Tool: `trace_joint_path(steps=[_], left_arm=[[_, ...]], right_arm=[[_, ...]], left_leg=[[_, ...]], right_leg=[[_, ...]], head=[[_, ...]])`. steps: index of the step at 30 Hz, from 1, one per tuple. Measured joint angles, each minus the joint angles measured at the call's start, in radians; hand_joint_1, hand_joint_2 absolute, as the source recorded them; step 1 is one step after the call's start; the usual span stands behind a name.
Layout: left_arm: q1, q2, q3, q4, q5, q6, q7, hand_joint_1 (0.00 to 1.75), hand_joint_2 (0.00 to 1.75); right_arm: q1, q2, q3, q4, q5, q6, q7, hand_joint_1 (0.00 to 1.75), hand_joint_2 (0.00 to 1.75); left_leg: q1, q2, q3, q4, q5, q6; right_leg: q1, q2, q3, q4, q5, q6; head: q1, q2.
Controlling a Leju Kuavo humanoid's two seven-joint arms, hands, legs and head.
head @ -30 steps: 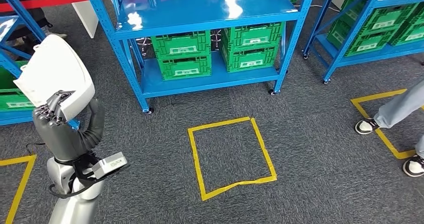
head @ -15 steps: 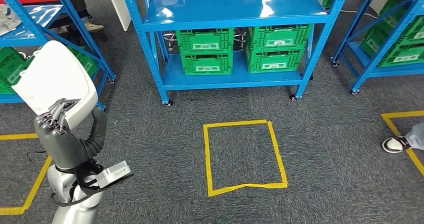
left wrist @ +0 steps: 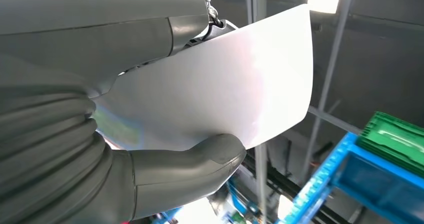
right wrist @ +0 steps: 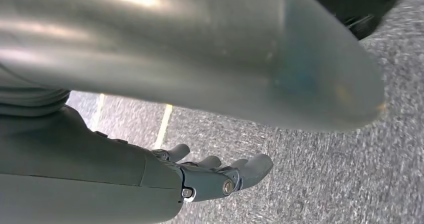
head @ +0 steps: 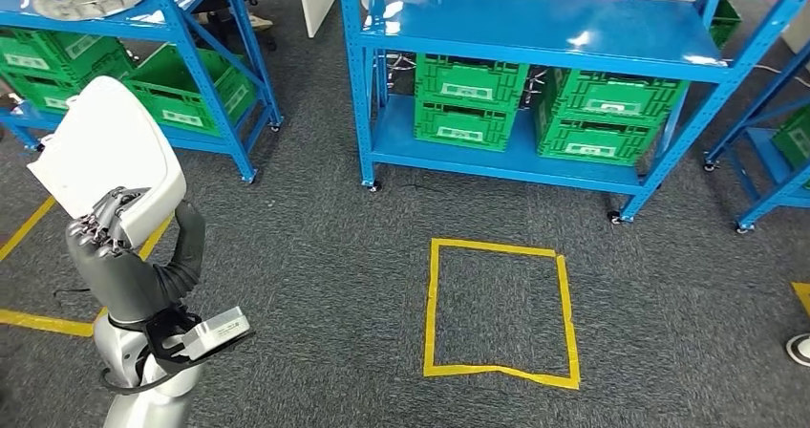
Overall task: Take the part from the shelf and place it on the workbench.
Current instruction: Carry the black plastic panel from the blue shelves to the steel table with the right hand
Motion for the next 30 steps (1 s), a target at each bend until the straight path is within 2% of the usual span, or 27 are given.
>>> trace_joint_path(steps=[1,2,4,5,6,7,8,9,10,11,12,13,14,15,16,17,19,20,21,22,23,24,26,28,29,30], left_arm=[[0.004,-0.003,0.0,-0.001,-0.005,0.0,0.0,1.75,1.75],[0.008,-0.005,0.0,-0.002,-0.009,0.0,0.0,1.75,1.75],[0.011,-0.01,0.0,-0.005,-0.013,0.0,0.0,1.75,1.75],[0.011,-0.012,0.0,-0.006,-0.014,0.0,0.0,1.75,1.75],[0.011,-0.014,0.0,-0.007,-0.014,0.0,0.0,1.75,1.75],[0.012,-0.015,0.001,-0.008,-0.015,0.0,0.0,1.75,1.75],[0.012,-0.015,0.001,-0.009,-0.015,0.0,0.0,1.75,1.75],[0.013,-0.015,0.001,-0.011,-0.015,0.0,0.0,1.75,1.75],[0.013,-0.015,0.001,-0.012,-0.015,0.0,0.0,1.75,1.75],[0.013,-0.014,0.001,-0.013,-0.015,0.0,0.0,1.75,1.75],[0.013,-0.014,0.001,-0.014,-0.015,0.0,0.0,1.75,1.75],[0.013,-0.014,0.001,-0.015,-0.015,0.0,0.0,1.75,1.75],[0.015,-0.014,0.001,-0.015,-0.015,0.0,-0.001,1.75,1.75],[0.017,-0.014,0.001,-0.015,-0.015,0.0,-0.001,1.75,1.75],[0.019,-0.014,0.001,-0.015,-0.015,0.0,-0.001,1.75,1.75],[0.019,-0.014,0.001,-0.015,-0.015,0.0,-0.001,1.75,1.75],[0.019,-0.014,0.001,-0.016,-0.015,0.0,-0.001,1.75,1.75],[0.019,-0.014,0.001,-0.017,-0.015,0.0,-0.001,1.75,1.75],[0.019,-0.015,0.001,-0.017,-0.015,0.0,-0.001,1.75,1.75],[0.019,-0.015,0.001,-0.017,-0.015,0.0,-0.001,1.75,1.75],[0.019,-0.015,0.001,-0.018,-0.015,0.0,0.0,1.75,1.75],[0.02,-0.016,0.001,-0.018,-0.015,0.0,0.002,1.75,1.75],[0.016,-0.017,0.0,-0.019,-0.015,0.0,0.008,1.75,1.75],[0.011,-0.018,-0.003,-0.016,-0.015,0.0,0.015,1.75,1.75],[0.009,-0.018,-0.005,-0.014,-0.016,0.0,0.019,1.75,1.75],[0.009,-0.018,-0.006,-0.012,-0.016,0.0,0.024,1.75,1.75]], right_arm=[[0.001,0.0,0.0,0.0,0.002,0.0,0.001,0.0,0.0],[0.002,0.0,0.0,0.0,0.003,0.0,0.002,0.0,0.0],[0.003,0.0,0.0,0.0,0.003,-0.001,0.004,0.0,0.0],[0.002,0.0,0.0,0.0,0.003,-0.002,0.006,0.0,0.0],[0.002,0.0,0.0,0.0,0.003,-0.002,0.008,0.0,0.0],[0.002,0.0,0.0,0.0,0.003,-0.003,0.01,0.0,0.0],[0.001,0.0,0.0,0.0,0.003,-0.004,0.012,0.0,0.0],[0.001,0.001,0.0,0.0,0.004,-0.004,0.014,0.0,0.0],[0.001,0.001,0.0,0.0,0.004,-0.005,0.014,0.0,0.0],[0.001,0.002,0.0,0.0,0.005,-0.006,0.014,0.0,0.0],[0.002,0.002,0.0,0.0,0.006,-0.006,0.013,0.0,0.0],[0.003,0.003,0.0,0.0,0.006,-0.006,0.013,0.0,0.0],[0.004,0.003,0.0,0.0,0.006,-0.007,0.013,0.0,0.0],[0.004,0.003,0.0,0.0,0.006,-0.008,0.013,0.0,0.0],[0.004,0.003,0.0,0.0,0.007,-0.009,0.014,0.0,0.0],[0.003,0.004,0.0,0.0,0.008,-0.01,0.015,0.0,0.0],[0.0,0.005,0.0,0.0,0.011,-0.012,0.018,0.0,0.0],[-0.001,0.006,0.0,0.0,0.012,-0.013,0.019,0.0,0.0],[-0.002,0.006,0.0,0.0,0.012,-0.014,0.019,0.0,0.0],[-0.003,0.006,0.0,0.0,0.012,-0.015,0.019,0.0,0.0],[-0.005,0.006,0.0,0.0,0.012,-0.015,0.019,0.0,0.0],[-0.008,0.006,0.0,0.0,0.012,-0.015,0.019,0.0,0.0],[-0.009,0.007,0.0,0.0,0.014,-0.015,0.019,0.0,0.0],[-0.008,0.007,0.0,0.0,0.018,-0.014,0.019,0.0,0.0],[-0.006,0.007,0.0,0.0,0.02,-0.014,0.019,0.0,0.0],[-0.005,0.007,0.0,0.0,0.021,-0.013,0.018,0.0,0.0]], left_leg=[[0.0,-0.016,-0.001,0.003,0.0,0.0],[0.0,-0.031,-0.002,0.006,0.0,-0.002],[0.0,-0.058,-0.008,0.016,-0.002,-0.009],[0.001,-0.07,-0.013,0.019,-0.001,-0.016],[0.002,-0.082,-0.018,0.02,0.001,-0.024],[0.002,-0.094,-0.022,0.018,0.004,-0.033],[0.005,-0.106,-0.026,0.015,0.008,-0.04],[0.005,-0.101,-0.03,0.016,0.008,-0.046],[0.004,-0.08,-0.039,0.032,-0.001,-0.051],[0.002,-0.049,-0.057,0.067,-0.022,-0.055],[0.001,-0.014,-0.081,0.121,-0.051,-0.058],[0.002,0.01,-0.112,0.186,-0.082,-0.062],[0.003,0.02,-0.138,0.243,-0.104,-0.065],[0.005,0.025,-0.152,0.274,-0.11,-0.067],[0.006,0.029,-0.146,0.269,-0.098,-0.069],[0.007,0.035,-0.12,0.224,-0.071,-0.069],[0.004,0.075,-0.042,0.089,-0.02,-0.063],[0.001,0.093,-0.016,0.041,-0.008,-0.055],[-0.002,0.104,-0.004,0.017,-0.006,-0.047],[-0.006,0.101,-0.005,0.014,-0.008,-0.038],[-0.006,0.088,-0.008,0.013,-0.005,-0.031],[-0.005,0.077,-0.009,0.01,-0.002,-0.024],[-0.001,0.054,-0.008,0.003,0.005,-0.009],[0.0,0.033,-0.011,0.001,0.01,0.0],[-0.002,0.02,-0.013,0.001,0.011,0.003],[-0.003,0.005,-0.014,0.002,0.011,0.004]], right_leg=[[0.0,0.002,0.006,-0.016,0.022,0.0],[-0.001,0.007,0.029,-0.066,0.057,-0.002],[-0.005,0.055,0.085,-0.19,0.109,-0.007],[-0.006,0.076,0.102,-0.228,0.119,-0.011],[-0.005,0.092,0.108,-0.244,0.118,-0.016],[-0.003,0.089,0.108,-0.247,0.117,-0.021],[-0.003,0.076,0.109,-0.249,0.12,-0.029],[-0.004,0.062,0.111,-0.253,0.124,-0.036],[-0.006,0.047,0.113,-0.257,0.127,-0.043],[-0.008,0.032,0.115,-0.261,0.129,-0.05],[-0.006,0.017,0.115,-0.262,0.129,-0.054],[-0.005,0.002,0.115,-0.262,0.128,-0.057],[-0.004,-0.014,0.115,-0.262,0.128,-0.057],[-0.003,-0.029,0.115,-0.262,0.127,-0.057],[-0.004,-0.044,0.115,-0.262,0.126,-0.057],[-0.004,-0.057,0.117,-0.262,0.125,-0.055],[-0.002,-0.08,0.123,-0.261,0.121,-0.048],[0.001,-0.089,0.126,-0.262,0.119,-0.042],[0.004,-0.097,0.128,-0.262,0.118,-0.036],[0.006,-0.105,0.131,-0.264,0.118,-0.029],[0.005,-0.115,0.134,-0.266,0.118,-0.022],[0.003,-0.112,0.136,-0.266,0.115,-0.015],[-0.001,-0.071,0.122,-0.226,0.085,-0.007],[0.0,-0.017,0.064,-0.11,0.024,-0.006],[0.001,-0.007,0.03,-0.044,0.0,-0.007],[0.003,-0.002,0.006,-0.001,-0.01,-0.009]], head=[[0.0,0.0],[0.001,0.0],[0.001,0.0],[0.001,0.0],[0.001,0.0],[0.001,0.0],[0.001,0.0],[0.001,0.0],[-0.002,0.0],[-0.006,0.0],[-0.009,0.0],[-0.012,0.0],[-0.012,0.0],[-0.012,0.0],[-0.012,0.0],[-0.012,0.0],[-0.012,0.0],[-0.011,0.0],[-0.01,0.0],[-0.008,0.0],[-0.007,0.0],[-0.007,0.0],[-0.004,0.0],[0.001,0.0],[0.002,0.0],[0.003,0.0]])
